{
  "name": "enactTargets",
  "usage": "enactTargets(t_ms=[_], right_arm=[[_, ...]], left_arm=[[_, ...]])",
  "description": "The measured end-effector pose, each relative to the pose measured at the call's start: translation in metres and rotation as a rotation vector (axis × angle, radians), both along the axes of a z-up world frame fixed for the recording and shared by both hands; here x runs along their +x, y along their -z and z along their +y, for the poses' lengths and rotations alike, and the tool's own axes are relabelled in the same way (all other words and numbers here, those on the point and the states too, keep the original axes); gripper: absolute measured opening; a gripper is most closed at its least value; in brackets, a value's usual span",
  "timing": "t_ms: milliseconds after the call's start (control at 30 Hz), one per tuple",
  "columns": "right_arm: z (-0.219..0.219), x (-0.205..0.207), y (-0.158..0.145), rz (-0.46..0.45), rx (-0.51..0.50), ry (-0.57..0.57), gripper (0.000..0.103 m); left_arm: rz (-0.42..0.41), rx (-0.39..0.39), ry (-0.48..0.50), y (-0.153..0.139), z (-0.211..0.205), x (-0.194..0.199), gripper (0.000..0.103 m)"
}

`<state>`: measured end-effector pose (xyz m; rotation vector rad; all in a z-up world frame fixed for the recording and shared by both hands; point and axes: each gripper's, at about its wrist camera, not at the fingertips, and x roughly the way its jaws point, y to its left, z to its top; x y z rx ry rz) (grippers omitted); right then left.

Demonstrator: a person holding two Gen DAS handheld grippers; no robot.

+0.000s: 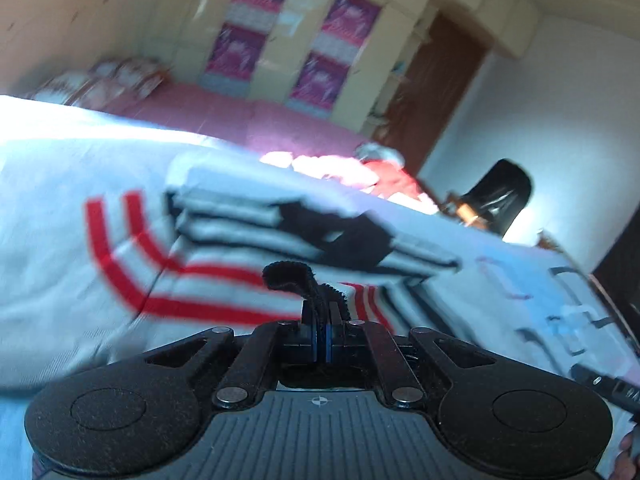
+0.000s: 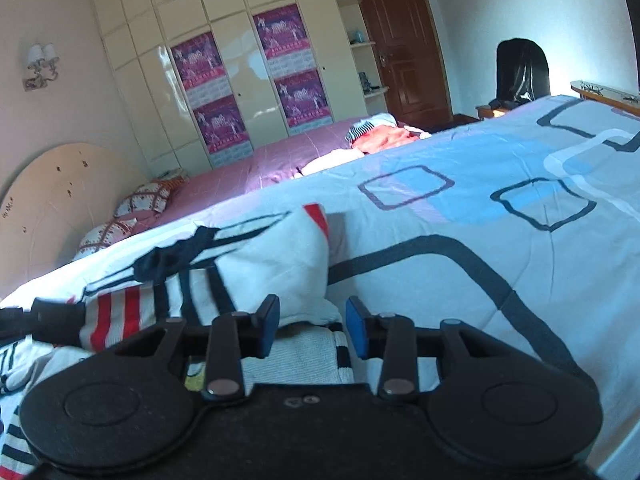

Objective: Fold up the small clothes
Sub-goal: 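Carry the sleeve over the body with the right tool while the left tool grasps the other cuff, then lay the sleeve on the sweater body and open the right tool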

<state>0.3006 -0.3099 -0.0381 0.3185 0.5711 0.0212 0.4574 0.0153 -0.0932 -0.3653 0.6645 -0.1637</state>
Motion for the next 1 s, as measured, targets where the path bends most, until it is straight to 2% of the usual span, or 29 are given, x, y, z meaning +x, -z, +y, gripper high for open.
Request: enactTargets(t_ms=[133,233,300,333,400,567,633,667,733,800,867,933,1000], right_arm=[[-0.003,0.022,0.008,0.033,0.017,-0.002,0.034],[-0.004,0.033,0.012,0.038,0.017,-0.004,0.032],[-0.002,0.040,0.017,0.045,0.008,-0.026,0.024],[0.003,0.046,0.023,0.075,-0.023,-0.041,0.021],[0.011,0.060,0.043,0.174,-0.085,-0.063,0.025],[0.007,0.056,0.040,0.158,-0.098,-0.091,0.026],[0.001,0.056,0.031,0.108,-0.100,-0.091,0.028],[-0.001,0.057,0.026,0.081,-0.106,-0.095,0.028],[-0.008,0.066,0.016,0.030,-0.106,-0.102,0.026],[-0.013,0.081,0.014,0.008,-0.105,-0.109,0.024],[-0.015,0.104,0.015,-0.008,-0.090,-0.130,0.022],[-0.011,0.125,0.020,-0.032,-0.091,-0.163,0.021],[-0.005,0.147,0.030,-0.034,-0.083,-0.218,0.019]], left_arm=[[0.024,0.001,-0.030,0.012,0.013,-0.005,0.003],[-0.009,0.006,-0.026,0.008,0.011,-0.008,0.003],[0.000,0.019,-0.030,0.011,0.009,-0.010,0.003],[0.026,0.030,-0.031,0.016,0.008,-0.008,0.003],[0.092,0.068,-0.032,0.035,0.004,-0.009,0.003],[0.079,0.036,-0.052,0.036,0.008,-0.015,0.003],[0.064,0.067,-0.103,0.030,0.012,-0.019,0.005],[0.048,0.083,-0.132,0.025,0.014,-0.022,0.010],[-0.007,0.133,-0.178,0.010,0.016,-0.025,0.012],[-0.054,0.164,-0.152,-0.003,0.009,-0.017,0.012],[-0.072,0.177,-0.076,-0.006,-0.007,-0.001,0.012],[-0.029,0.188,-0.001,0.006,-0.024,0.019,0.012],[0.027,0.206,0.024,0.025,-0.033,0.031,0.012]])
